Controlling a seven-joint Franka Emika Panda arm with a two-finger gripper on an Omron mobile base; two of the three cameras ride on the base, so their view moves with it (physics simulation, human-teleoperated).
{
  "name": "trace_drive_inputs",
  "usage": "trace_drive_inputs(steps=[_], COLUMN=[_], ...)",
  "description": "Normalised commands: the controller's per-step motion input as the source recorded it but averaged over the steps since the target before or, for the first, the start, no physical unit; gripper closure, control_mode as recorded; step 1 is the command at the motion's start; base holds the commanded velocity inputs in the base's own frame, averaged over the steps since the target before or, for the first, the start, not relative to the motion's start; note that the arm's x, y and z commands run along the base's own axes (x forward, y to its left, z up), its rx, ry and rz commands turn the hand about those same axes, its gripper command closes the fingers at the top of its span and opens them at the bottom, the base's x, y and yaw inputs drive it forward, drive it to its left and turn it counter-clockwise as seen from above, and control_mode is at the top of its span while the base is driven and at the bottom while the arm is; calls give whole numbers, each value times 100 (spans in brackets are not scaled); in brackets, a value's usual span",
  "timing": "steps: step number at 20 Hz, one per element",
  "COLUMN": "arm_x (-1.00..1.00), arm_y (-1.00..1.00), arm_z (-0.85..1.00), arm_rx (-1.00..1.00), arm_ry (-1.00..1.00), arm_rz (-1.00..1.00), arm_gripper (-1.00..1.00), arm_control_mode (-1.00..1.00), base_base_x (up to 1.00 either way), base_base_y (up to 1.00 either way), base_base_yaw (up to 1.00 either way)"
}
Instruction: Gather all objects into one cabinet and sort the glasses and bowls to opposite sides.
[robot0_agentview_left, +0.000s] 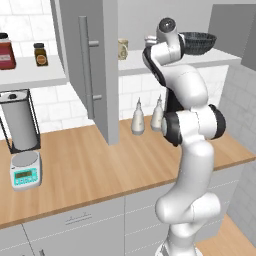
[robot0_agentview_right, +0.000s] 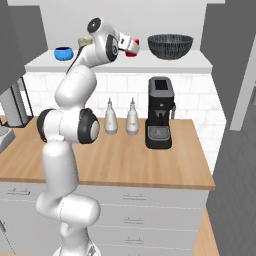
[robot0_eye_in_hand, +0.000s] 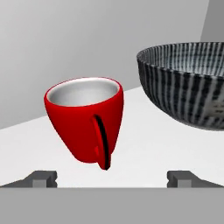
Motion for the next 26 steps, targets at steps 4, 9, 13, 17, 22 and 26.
trace_drive_inputs(steps=[4,9,13,17,22,26], arm_x=[18,29,16,12,9,0], arm_y=[0,0,0,0,-1,-4], arm_z=[-4,0,-11,-9,-2,-2], arm_rx=[0,2,0,0,0,0], arm_ry=[1,2,5,3,0,-2], arm_rz=[0,0,0,0,0,0], arm_gripper=[-100,-100,-100,-100,100,100], arm_control_mode=[-100,-100,-100,-100,-100,-100], base_base_x=[0,0,0,0,0,0], base_base_y=[0,0,0,0,0,0], base_base_yaw=[0,0,0,0,0,0])
